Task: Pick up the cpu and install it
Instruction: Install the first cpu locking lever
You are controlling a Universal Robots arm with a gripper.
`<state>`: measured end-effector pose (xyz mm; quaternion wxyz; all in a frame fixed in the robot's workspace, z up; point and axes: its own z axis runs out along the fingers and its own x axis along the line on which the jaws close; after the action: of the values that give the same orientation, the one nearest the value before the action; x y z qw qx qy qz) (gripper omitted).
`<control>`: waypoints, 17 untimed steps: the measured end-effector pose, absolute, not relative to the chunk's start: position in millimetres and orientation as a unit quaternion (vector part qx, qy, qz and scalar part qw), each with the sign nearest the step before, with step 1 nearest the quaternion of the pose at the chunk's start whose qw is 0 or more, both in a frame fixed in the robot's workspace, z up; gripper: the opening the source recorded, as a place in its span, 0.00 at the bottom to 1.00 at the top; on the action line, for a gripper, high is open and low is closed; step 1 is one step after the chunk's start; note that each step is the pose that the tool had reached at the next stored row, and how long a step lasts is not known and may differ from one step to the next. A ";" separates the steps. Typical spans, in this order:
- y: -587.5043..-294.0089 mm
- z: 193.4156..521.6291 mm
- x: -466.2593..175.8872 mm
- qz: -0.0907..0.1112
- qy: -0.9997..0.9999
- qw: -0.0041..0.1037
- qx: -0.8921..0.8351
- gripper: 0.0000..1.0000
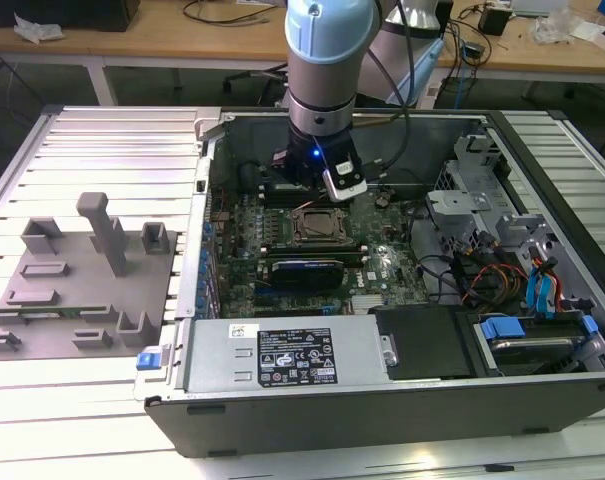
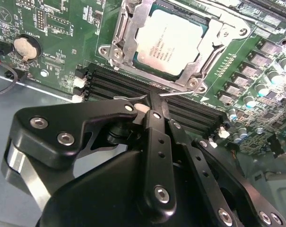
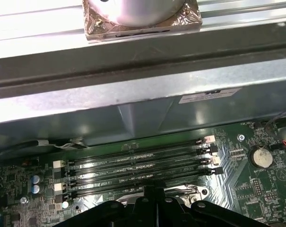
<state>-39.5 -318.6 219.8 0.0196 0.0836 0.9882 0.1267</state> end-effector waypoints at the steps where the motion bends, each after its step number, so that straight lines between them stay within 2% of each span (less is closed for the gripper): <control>1: -318.6 219.8 -39.5 0.127 0.988 0.020 0.084 0.11; 17: -314.7 217.4 -35.2 0.122 0.985 0.025 0.122 0.11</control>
<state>-35.2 -314.7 217.4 0.0248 0.1216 0.9848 0.1216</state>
